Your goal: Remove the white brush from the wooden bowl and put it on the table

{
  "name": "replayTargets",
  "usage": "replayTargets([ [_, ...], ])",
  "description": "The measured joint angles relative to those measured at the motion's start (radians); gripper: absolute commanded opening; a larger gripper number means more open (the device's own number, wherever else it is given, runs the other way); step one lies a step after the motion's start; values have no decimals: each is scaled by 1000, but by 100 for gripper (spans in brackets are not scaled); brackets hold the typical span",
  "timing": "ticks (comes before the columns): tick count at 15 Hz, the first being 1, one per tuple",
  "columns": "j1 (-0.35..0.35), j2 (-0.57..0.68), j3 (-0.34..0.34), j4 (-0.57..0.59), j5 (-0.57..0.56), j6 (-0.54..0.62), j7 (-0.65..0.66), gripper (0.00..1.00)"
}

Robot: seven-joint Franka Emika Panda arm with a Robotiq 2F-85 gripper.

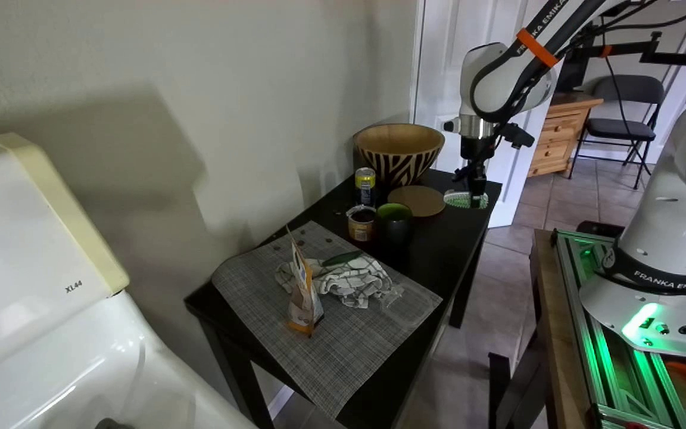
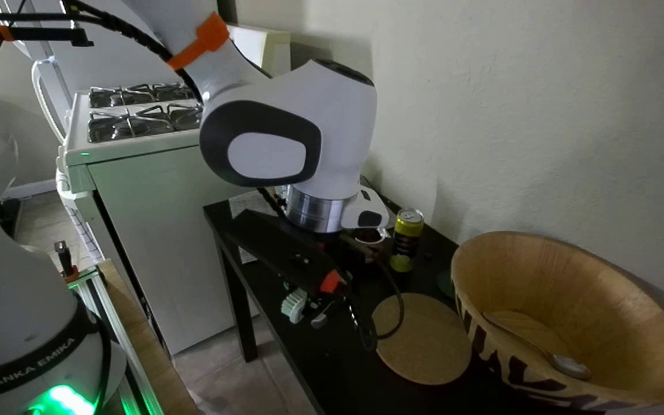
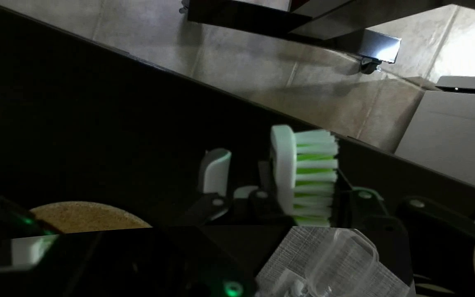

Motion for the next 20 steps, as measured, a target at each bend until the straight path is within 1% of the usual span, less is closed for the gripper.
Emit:
replayTargets([
  [5, 12, 148, 1, 4, 0, 86, 11, 8],
  [9, 12, 250, 3, 31, 3, 157, 18, 8],
  [11, 11, 285, 4, 53, 6, 179, 23, 58],
  [12, 10, 298, 5, 64, 8, 184, 27, 58],
  [13, 9, 310, 6, 76, 8, 189, 33, 63],
  [14, 7, 319, 8, 87, 9, 191, 38, 71],
  [16, 3, 331, 12, 107, 12, 191, 47, 84],
  [17, 2, 331, 13, 116, 12, 187, 52, 94],
  [18, 1, 328, 14, 129, 12, 158, 54, 98],
  [20, 1, 297, 16, 168, 12, 29, 50, 100],
])
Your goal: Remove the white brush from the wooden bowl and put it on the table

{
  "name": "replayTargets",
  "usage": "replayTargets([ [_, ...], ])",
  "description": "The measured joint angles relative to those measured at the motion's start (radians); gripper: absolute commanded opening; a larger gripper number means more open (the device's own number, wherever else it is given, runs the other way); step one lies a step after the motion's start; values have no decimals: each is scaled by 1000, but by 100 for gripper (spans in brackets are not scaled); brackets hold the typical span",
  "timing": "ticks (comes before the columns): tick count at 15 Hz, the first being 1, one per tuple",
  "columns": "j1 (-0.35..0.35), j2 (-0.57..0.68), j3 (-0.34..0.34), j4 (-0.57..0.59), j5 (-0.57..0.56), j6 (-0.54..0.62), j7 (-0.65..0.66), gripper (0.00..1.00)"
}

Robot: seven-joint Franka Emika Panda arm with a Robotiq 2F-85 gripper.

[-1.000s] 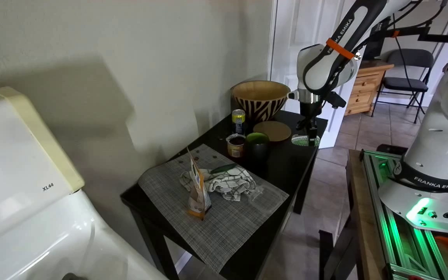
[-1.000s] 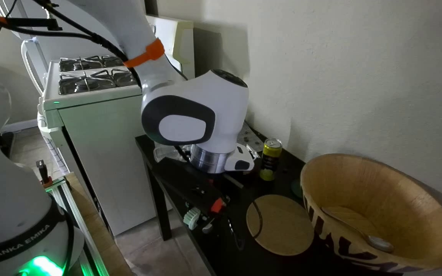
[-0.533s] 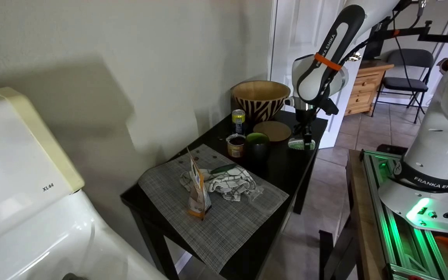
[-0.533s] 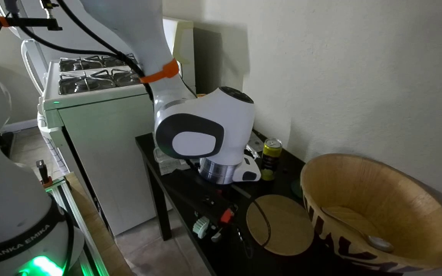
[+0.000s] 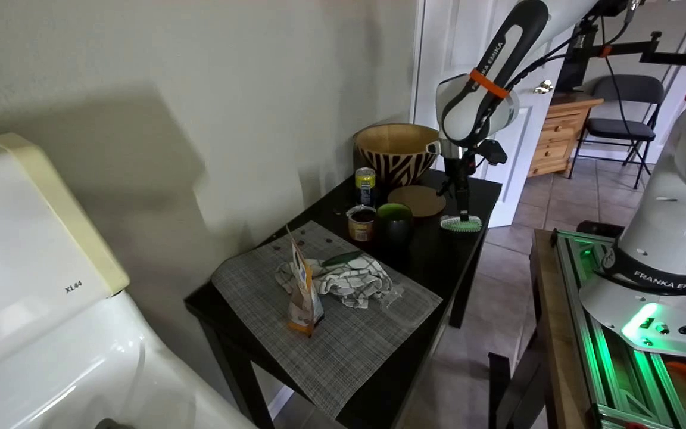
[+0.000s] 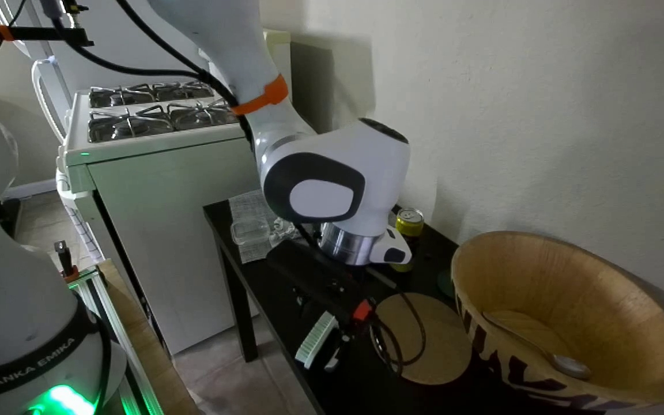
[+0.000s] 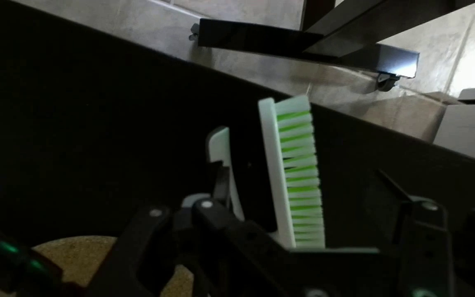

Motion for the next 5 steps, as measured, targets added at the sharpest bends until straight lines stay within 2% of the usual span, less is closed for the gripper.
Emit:
replayTargets([
  [3, -10, -117, -8, 65, -1, -242, -62, 100],
  [5, -18, -212, -27, 109, -4, -346, -93, 100],
])
